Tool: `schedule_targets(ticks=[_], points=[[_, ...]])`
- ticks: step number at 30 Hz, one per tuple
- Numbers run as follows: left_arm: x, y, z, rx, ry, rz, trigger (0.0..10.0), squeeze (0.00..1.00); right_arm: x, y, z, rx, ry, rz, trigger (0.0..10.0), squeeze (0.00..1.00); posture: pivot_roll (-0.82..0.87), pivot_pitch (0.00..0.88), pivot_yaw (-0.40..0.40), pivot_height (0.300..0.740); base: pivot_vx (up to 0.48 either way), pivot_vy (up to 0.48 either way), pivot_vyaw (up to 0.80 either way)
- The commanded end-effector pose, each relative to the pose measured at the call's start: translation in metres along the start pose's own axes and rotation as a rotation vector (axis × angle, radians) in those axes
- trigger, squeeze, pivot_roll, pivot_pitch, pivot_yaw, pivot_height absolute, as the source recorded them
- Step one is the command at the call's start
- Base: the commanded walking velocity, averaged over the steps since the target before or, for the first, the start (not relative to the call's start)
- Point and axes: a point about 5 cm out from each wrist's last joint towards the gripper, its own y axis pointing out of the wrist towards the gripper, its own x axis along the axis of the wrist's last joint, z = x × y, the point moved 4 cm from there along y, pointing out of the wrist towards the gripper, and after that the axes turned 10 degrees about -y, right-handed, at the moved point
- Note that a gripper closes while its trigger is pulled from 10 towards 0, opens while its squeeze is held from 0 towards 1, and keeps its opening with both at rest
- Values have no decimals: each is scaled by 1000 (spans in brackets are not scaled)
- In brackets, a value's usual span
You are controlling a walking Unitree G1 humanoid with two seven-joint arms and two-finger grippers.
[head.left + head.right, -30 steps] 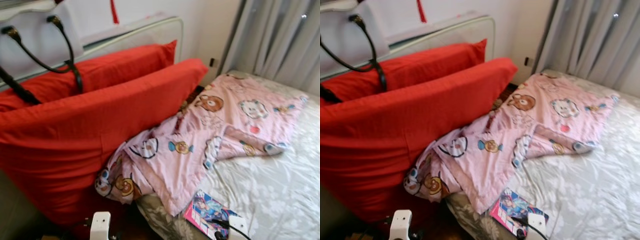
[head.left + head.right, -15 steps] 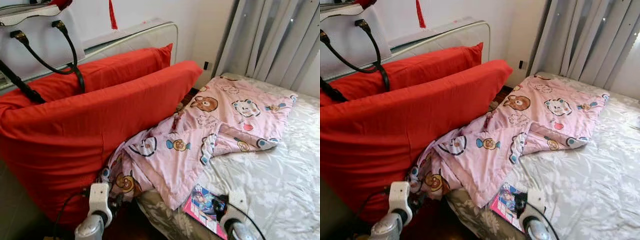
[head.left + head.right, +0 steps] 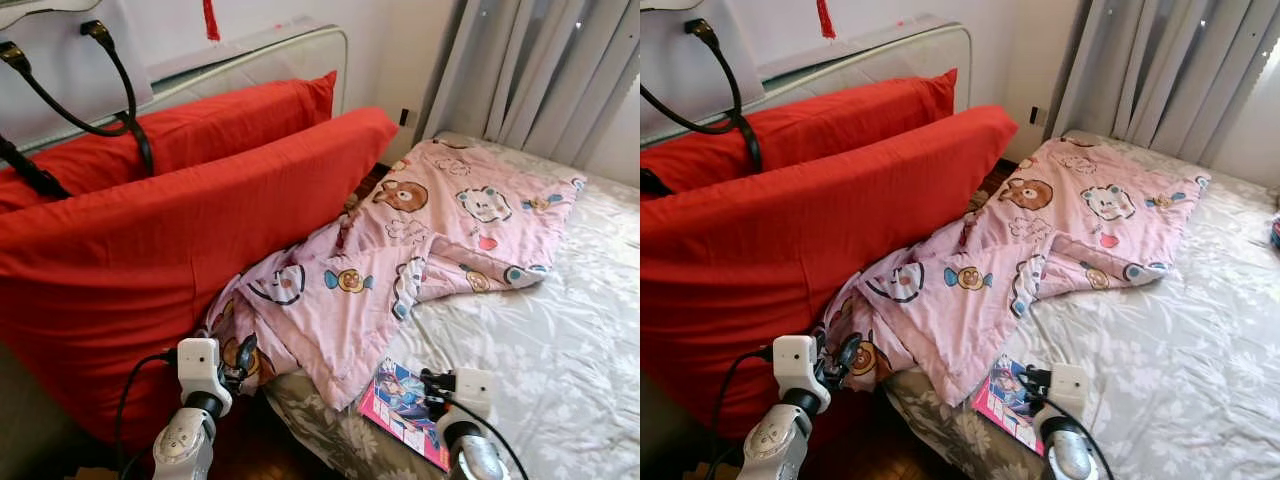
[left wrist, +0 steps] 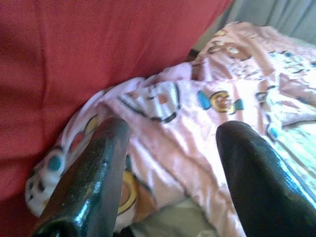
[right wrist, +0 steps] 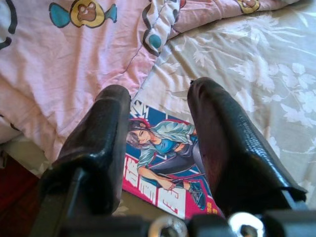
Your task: Clean up the room
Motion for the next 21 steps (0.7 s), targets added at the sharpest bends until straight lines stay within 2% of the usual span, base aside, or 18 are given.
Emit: schedule_targets(ticks=[1, 9, 19, 21], points=[[5, 2, -4, -2, -5, -8, 10000, 0, 13, 5, -2, -20, -16, -32, 10000, 0, 31, 33, -65, 725, 0, 0, 0], [6, 2, -7, -5, -8, 0, 10000, 0, 24, 6, 7, 28, -76, -97, 10000, 0, 28, 30, -61, 711, 0, 0, 0], [5, -1, -9, -3, -12, 13, 10000, 0, 19, 7, 9, 20, -76, -50, 10000, 0, 29, 34, -58, 711, 0, 0, 0], [6, -1, -8, 1, -12, 16, 10000, 0, 20, 6, 10, 31, -78, -58, 10000, 0, 29, 33, -58, 692, 0, 0, 0]])
